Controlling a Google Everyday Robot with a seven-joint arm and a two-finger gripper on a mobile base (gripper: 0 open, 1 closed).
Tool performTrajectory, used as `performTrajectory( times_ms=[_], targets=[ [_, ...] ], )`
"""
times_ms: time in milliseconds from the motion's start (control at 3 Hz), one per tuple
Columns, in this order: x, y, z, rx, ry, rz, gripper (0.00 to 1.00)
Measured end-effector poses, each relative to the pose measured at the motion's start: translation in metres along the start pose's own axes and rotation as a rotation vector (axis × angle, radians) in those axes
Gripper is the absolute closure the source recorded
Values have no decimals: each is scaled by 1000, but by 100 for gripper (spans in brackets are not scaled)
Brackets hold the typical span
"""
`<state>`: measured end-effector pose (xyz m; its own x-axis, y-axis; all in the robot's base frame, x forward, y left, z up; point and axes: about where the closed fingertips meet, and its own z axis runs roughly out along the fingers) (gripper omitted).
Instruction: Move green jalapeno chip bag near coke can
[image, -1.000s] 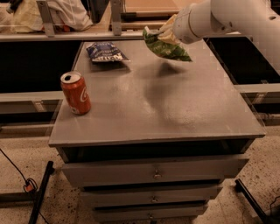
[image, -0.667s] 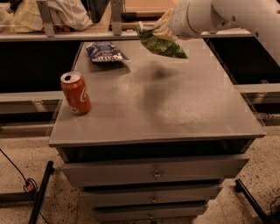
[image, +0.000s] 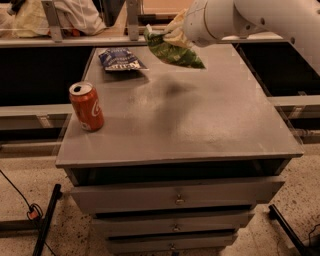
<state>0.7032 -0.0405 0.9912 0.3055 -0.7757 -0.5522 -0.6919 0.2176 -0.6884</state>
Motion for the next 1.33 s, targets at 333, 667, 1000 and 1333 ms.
performTrajectory(
  times_ms=[333,667,1000,1333],
  targets=[
    [-21,18,-6,-33,-37,9,100],
    [-38,36,-7,-76,-65,30,100],
    [-51,56,-2,-125,-81,18,100],
    [-60,72,4,-164,-97,-2,100]
  ],
)
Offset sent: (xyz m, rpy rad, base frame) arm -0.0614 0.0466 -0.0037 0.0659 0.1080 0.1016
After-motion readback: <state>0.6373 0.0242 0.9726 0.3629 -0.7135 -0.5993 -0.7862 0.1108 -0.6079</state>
